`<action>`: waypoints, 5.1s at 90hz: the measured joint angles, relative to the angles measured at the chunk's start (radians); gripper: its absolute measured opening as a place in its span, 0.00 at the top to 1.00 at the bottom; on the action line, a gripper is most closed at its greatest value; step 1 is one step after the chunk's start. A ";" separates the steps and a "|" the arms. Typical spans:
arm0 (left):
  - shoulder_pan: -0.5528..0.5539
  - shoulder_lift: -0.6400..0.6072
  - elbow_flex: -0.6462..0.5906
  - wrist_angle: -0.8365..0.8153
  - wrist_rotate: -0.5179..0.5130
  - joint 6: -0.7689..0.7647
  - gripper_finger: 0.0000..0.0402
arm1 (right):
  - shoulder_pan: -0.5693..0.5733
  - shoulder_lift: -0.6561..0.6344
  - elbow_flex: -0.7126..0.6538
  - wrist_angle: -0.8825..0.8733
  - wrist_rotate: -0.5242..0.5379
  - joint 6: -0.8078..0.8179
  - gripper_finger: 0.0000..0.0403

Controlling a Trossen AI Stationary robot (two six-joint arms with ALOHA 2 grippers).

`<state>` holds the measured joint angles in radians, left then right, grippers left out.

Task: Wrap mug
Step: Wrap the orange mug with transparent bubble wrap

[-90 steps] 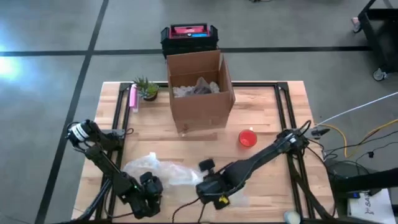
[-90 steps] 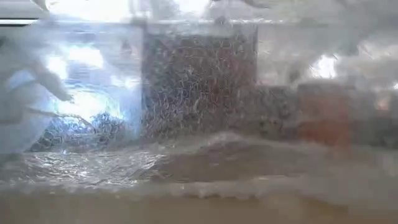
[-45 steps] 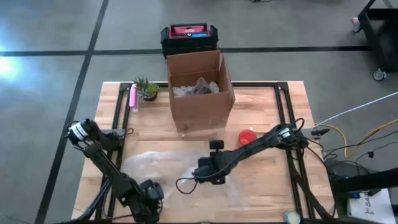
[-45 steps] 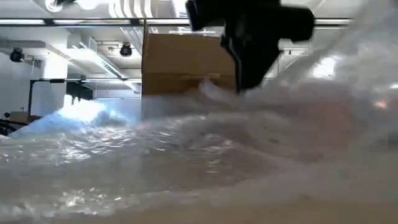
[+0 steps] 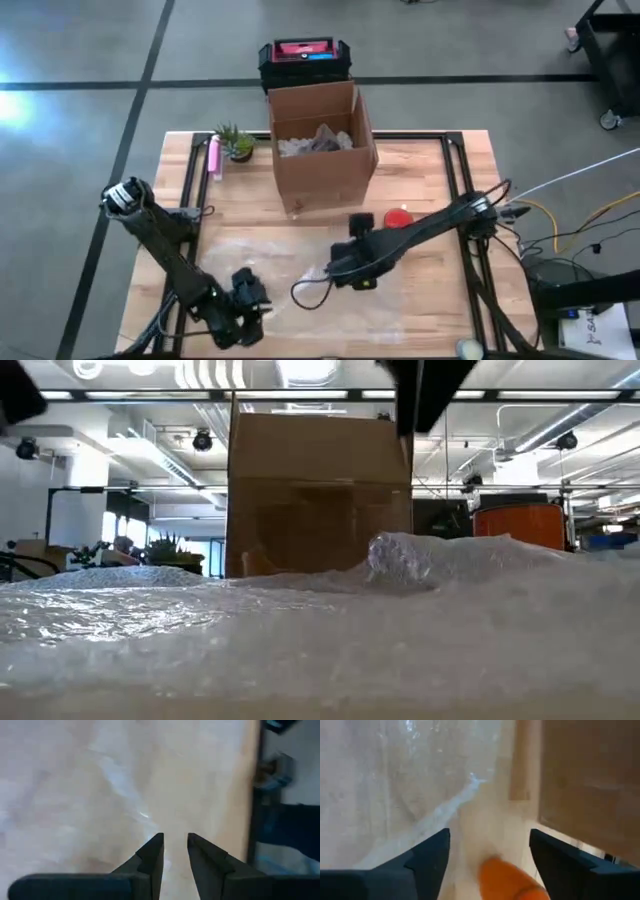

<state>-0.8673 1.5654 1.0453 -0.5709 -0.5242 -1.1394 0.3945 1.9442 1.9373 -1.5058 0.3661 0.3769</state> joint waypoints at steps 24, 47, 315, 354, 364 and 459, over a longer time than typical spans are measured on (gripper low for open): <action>0.116 -0.012 -0.072 -0.020 0.181 0.134 0.81 | 0.004 -0.309 -0.416 0.057 -0.008 0.277 0.31; 0.159 -0.014 -0.152 -0.004 0.203 0.159 0.81 | -0.040 -0.507 -0.759 0.324 -0.044 0.342 0.36; 0.141 -0.016 -0.206 0.125 0.149 0.154 0.81 | 0.237 0.149 -0.037 -0.015 -0.182 0.179 0.40; 0.141 -0.016 -0.206 0.172 0.146 0.162 0.81 | 0.306 -0.164 -0.784 0.607 -0.258 0.458 0.50; 0.141 -0.016 -0.206 0.177 0.142 0.162 0.81 | 0.300 -0.155 -0.867 0.677 -0.217 0.488 0.53; 0.143 -0.101 -0.072 0.066 0.035 0.245 0.81 | 0.003 -0.034 -0.586 1.466 -0.058 -0.340 1.00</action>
<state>-0.7241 1.4646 0.9732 -0.5050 -0.4890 -0.8942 0.3979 1.9098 1.3518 -0.0393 0.3084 0.0368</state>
